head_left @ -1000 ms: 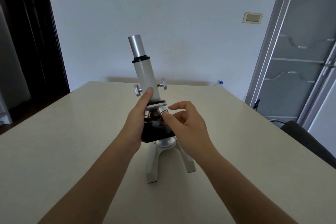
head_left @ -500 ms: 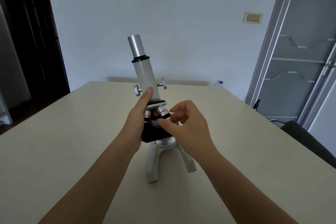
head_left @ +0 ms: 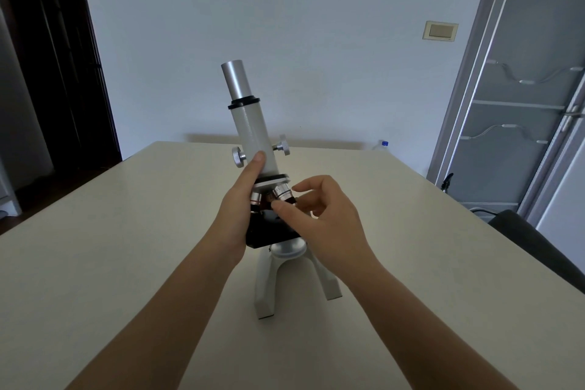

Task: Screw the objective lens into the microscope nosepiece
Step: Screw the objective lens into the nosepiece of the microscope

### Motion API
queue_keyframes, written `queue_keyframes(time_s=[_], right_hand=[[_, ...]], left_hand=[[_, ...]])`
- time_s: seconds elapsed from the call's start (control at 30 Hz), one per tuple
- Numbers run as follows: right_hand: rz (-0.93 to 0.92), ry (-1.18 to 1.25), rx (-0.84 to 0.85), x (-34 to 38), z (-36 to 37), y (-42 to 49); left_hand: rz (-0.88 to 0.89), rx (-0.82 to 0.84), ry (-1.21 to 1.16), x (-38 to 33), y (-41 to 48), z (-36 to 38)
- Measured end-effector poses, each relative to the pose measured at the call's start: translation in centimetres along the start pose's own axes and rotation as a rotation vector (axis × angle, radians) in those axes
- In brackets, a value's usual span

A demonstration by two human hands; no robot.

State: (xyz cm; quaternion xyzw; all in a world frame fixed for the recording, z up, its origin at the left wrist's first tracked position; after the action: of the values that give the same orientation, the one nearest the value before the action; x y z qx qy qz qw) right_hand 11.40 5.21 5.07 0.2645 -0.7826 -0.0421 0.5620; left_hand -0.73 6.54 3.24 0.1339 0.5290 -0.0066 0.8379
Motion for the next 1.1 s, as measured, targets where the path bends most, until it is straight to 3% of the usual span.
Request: queue_keyframes(time_s=[0.83,1.1], right_hand=[[-0.033,-0.051,-0.024,0.04,-0.09,0.02],[-0.011,0.038,0.012,0.03,0.03,-0.03]], left_hand=[[-0.003,-0.024,0.014,0.03,-0.04,0.00],[-0.004,-0.032,0.027,0.00,-0.10,-0.04]])
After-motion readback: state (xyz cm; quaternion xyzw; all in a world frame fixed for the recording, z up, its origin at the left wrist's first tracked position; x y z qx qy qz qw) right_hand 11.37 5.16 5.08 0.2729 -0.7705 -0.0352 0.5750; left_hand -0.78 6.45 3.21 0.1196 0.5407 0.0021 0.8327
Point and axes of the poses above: each hand's wrist, its own y-axis towards the middle knuckle, its own z-axis out of the palm, x = y × z, the point moved 8 cm from there along y, towards the middle knuckle, and after that the axes turned 14 degrees about x, right-handed, at the moved point
